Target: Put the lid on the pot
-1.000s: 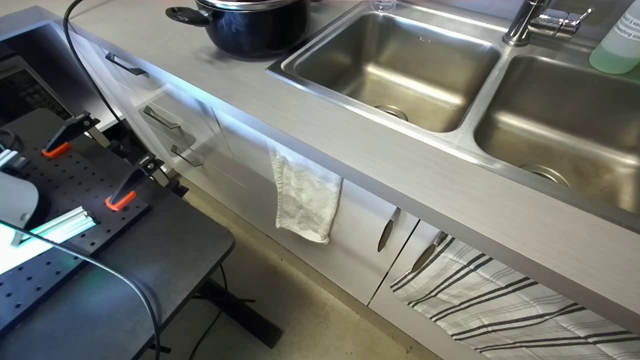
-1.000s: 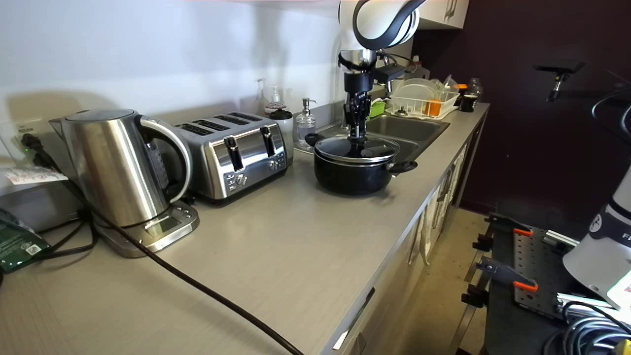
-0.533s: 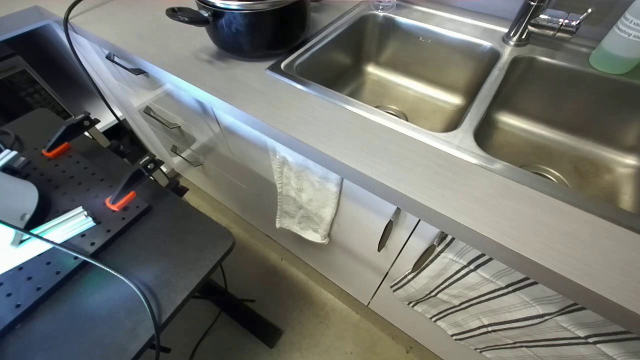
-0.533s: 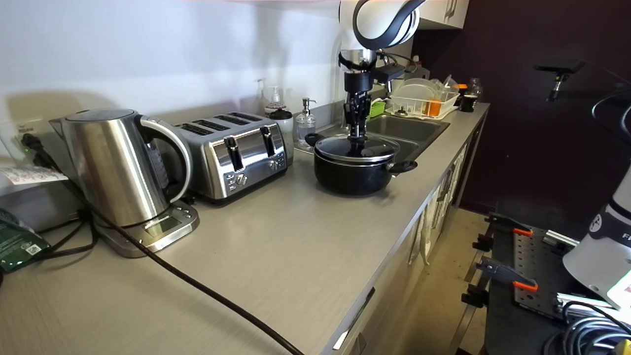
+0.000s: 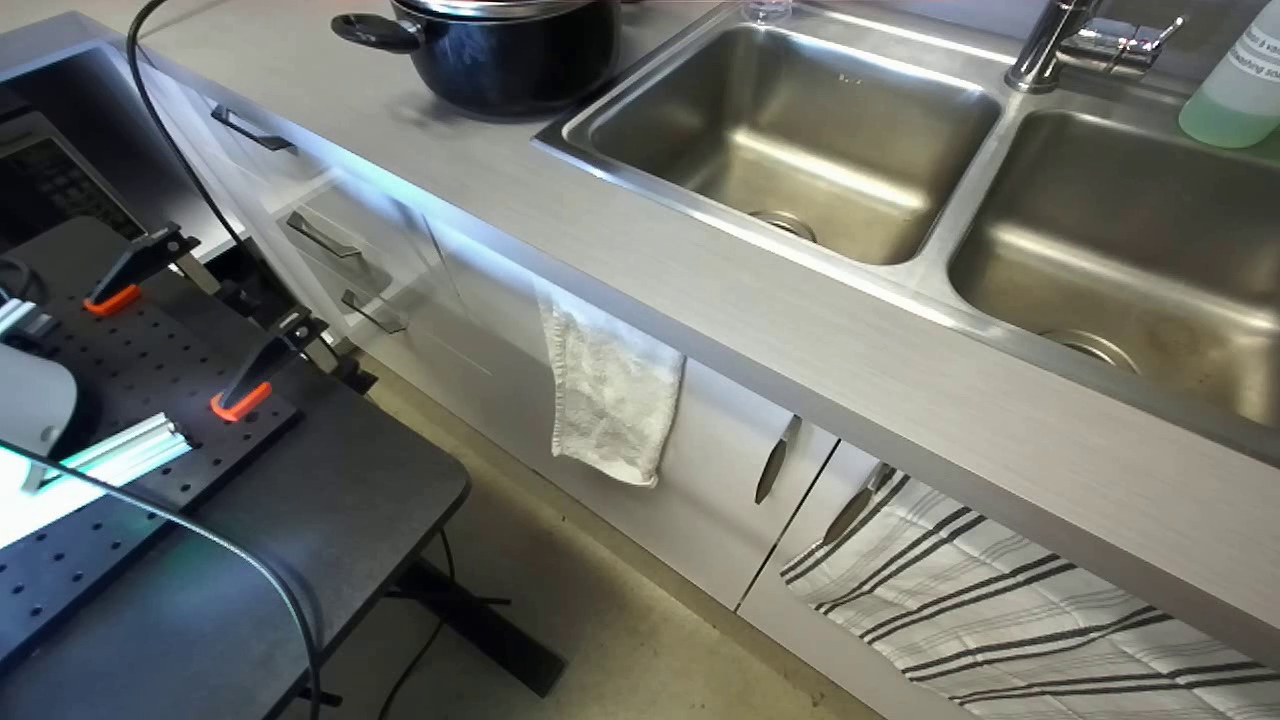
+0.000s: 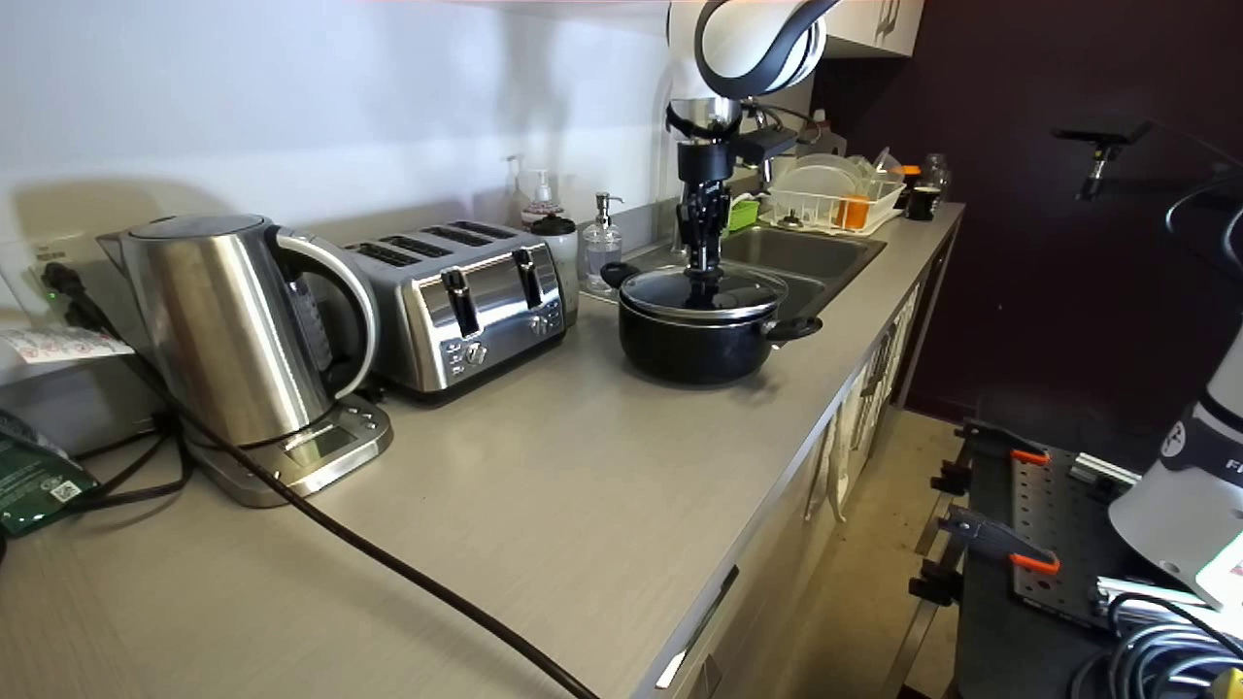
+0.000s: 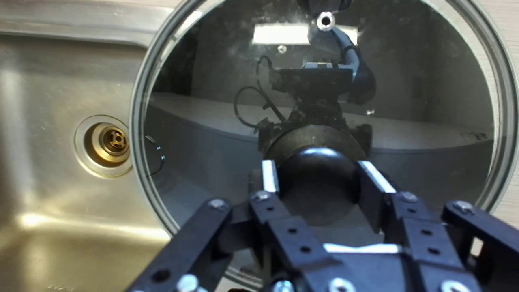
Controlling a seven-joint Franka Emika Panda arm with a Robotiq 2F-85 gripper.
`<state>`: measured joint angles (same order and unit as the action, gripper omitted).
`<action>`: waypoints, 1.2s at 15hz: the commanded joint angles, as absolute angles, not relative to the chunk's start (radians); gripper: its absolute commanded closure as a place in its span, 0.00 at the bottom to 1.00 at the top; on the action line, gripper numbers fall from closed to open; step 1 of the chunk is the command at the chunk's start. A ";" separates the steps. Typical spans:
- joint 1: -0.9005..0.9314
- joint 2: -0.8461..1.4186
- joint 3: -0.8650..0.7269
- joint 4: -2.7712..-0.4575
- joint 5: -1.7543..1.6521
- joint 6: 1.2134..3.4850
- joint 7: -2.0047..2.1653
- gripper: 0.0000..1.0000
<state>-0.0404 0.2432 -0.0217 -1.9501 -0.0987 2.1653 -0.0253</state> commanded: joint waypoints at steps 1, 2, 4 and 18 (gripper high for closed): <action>-0.037 0.247 -0.028 -1.961 -0.111 2.211 -0.038 0.75; -0.035 0.247 -0.028 -1.966 -0.113 2.224 -0.038 0.75; -0.033 0.246 -0.029 -1.979 -0.125 2.258 -0.039 0.75; -0.036 0.209 -0.019 -2.051 -0.108 2.371 -0.086 0.12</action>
